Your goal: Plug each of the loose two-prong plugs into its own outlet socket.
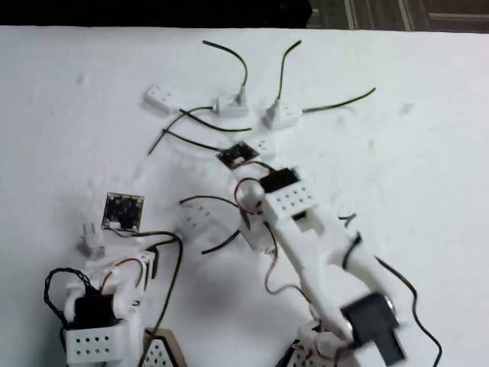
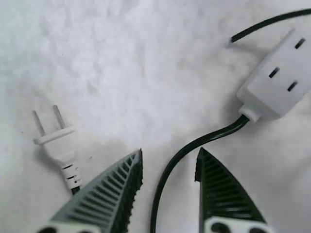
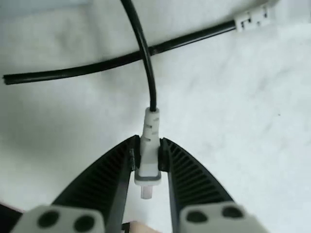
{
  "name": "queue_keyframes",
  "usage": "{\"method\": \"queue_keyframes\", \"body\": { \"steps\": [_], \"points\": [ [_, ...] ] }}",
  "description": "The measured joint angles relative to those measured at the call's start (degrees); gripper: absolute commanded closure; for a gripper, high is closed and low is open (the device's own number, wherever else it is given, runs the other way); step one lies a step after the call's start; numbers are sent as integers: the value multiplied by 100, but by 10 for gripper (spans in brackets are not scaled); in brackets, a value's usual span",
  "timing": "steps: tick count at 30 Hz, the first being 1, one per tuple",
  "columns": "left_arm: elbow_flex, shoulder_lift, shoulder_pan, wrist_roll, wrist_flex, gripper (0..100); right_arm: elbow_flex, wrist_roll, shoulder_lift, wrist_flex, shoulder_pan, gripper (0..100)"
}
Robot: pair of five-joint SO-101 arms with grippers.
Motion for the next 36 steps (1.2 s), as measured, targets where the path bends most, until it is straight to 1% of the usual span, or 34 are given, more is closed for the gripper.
{"method": "queue_keyframes", "body": {
  "steps": [8,18,27,28,32,36],
  "points": [
    [0,0,0,0,0,815,18,18,-2171,747,0,981],
    [0,0,18,0,0,813,545,18,-4018,826,0,981],
    [0,0,35,0,0,815,545,-44,-4730,826,0,981],
    [0,0,35,-44,-26,815,545,-114,-4756,826,0,981],
    [-211,9,0,-703,-387,816,545,-404,-4853,598,0,981],
    [-870,9,0,-730,-765,816,545,-668,-5046,343,-9,981]
  ]
}}
